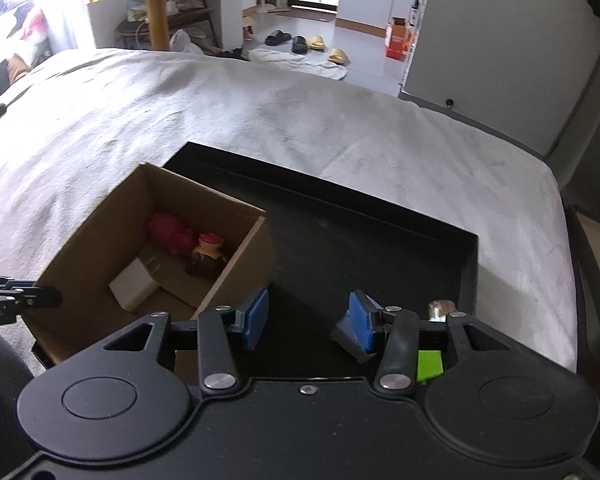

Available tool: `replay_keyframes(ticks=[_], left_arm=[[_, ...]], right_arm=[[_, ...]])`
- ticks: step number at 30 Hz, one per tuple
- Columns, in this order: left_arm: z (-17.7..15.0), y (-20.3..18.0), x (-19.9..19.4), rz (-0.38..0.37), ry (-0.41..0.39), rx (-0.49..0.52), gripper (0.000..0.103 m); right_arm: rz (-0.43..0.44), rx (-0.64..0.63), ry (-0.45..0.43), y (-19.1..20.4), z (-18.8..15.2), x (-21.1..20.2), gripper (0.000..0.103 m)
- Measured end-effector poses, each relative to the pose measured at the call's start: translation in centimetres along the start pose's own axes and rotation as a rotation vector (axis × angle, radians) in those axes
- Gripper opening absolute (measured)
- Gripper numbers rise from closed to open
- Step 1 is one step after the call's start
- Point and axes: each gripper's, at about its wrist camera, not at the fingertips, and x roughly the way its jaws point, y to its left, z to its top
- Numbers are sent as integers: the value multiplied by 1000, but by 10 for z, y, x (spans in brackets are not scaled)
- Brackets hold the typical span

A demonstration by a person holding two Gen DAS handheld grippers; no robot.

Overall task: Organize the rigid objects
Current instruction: 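Move the right tool back to the green cup-shaped block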

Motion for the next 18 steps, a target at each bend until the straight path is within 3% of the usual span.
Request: replay_keyframes(ticks=[10, 18], left_arm=[[1, -3, 0, 19, 2, 6, 13], [1, -7, 2, 42, 7, 15, 13]], right_arm=[[5, 93, 0, -32, -18, 3, 45], [15, 169, 13, -58, -38, 8, 52]])
